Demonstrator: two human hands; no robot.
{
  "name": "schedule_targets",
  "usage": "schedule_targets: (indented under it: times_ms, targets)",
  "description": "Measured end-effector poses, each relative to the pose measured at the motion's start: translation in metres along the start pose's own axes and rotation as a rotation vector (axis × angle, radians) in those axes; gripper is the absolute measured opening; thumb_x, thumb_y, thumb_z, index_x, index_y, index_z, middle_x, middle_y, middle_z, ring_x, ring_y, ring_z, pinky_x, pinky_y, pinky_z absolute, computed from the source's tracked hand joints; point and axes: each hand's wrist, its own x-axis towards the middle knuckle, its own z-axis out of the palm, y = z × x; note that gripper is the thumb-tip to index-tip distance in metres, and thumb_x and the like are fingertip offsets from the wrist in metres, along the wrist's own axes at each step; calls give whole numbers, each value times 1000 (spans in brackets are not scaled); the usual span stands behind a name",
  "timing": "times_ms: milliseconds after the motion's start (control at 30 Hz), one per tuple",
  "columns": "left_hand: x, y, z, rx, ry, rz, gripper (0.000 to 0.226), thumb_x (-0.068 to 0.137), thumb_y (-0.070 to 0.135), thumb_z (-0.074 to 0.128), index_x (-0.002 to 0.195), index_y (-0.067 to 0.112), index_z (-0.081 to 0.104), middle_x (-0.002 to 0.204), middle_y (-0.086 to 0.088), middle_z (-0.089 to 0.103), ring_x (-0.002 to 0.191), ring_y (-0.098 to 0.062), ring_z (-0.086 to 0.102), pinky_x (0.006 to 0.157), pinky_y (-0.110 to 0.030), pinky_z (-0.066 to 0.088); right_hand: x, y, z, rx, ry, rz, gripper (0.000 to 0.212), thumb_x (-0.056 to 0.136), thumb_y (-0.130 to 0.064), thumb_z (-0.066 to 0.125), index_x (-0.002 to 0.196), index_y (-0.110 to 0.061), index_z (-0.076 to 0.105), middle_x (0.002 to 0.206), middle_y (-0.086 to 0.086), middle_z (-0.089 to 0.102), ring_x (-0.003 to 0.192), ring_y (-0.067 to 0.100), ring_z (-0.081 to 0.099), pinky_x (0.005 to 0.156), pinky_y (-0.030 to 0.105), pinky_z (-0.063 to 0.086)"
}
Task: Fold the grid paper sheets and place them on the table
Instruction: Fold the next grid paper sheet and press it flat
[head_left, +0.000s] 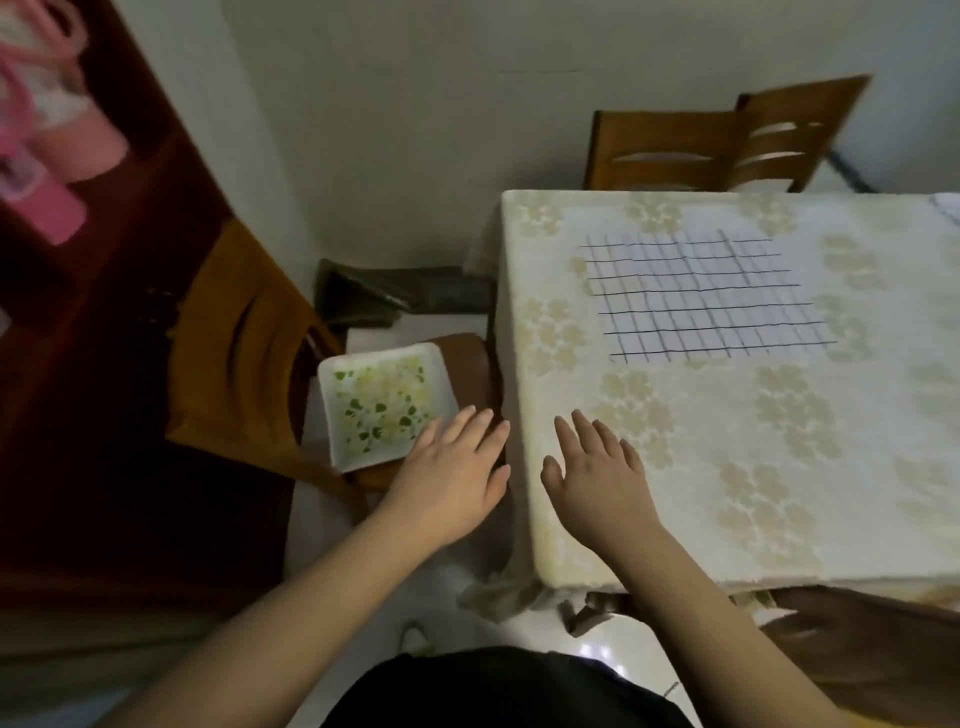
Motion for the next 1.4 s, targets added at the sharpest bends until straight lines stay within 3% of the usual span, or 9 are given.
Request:
schedule_targets:
  times_ms: [267, 467, 933, 1100, 1267, 1400]
  targets:
    - [63, -6, -14, 39, 2, 259, 57, 103, 46, 23, 155, 24, 16, 162, 0, 17, 150, -18, 9, 120, -40, 6, -2, 1, -5, 78, 46, 219, 60, 102, -44, 20, 157, -24, 3, 165, 1, 0, 151, 20, 1, 122, 42, 4]
    - [120, 13, -5, 70, -69, 357, 57, 103, 44, 25, 155, 23, 16, 163, -1, 16, 149, -19, 9, 121, -40, 9, 10, 31, -1, 111, 100, 287, 59, 102, -41, 24, 156, -22, 8, 165, 1, 4, 151, 20, 3, 122, 42, 7]
    - [231, 29, 12, 131, -160, 291, 56, 102, 41, 29, 154, 20, 21, 162, -3, 19, 149, -19, 11, 120, -39, 9, 145, 109, 25, 201, -30, 216, 60, 101, -36, 29, 155, -17, 12, 164, 4, 8, 150, 23, 7, 120, 45, 8]
    - [253, 21, 22, 154, -199, 227, 57, 102, 43, 28, 155, 22, 19, 163, -2, 16, 149, -18, 10, 119, -37, 8, 203, 135, 46, 178, -126, 198, 60, 100, -31, 26, 156, -15, 11, 165, 6, 0, 151, 25, -2, 120, 46, 1]
    - [269, 9, 25, 154, -207, 233, 57, 102, 43, 29, 154, 22, 21, 163, -1, 16, 150, -18, 9, 119, -37, 9, 228, 143, 66, 169, -158, 228, 68, 100, -44, 29, 156, -15, 4, 164, 6, -12, 150, 25, -13, 119, 47, -6]
    - [284, -2, 30, 140, -226, 273, 56, 102, 42, 29, 154, 21, 22, 162, -1, 16, 149, -18, 10, 119, -37, 10, 237, 139, 75, 141, -118, 256, 71, 101, -49, 23, 156, -13, -2, 164, 1, -9, 150, 20, -12, 120, 46, -6]
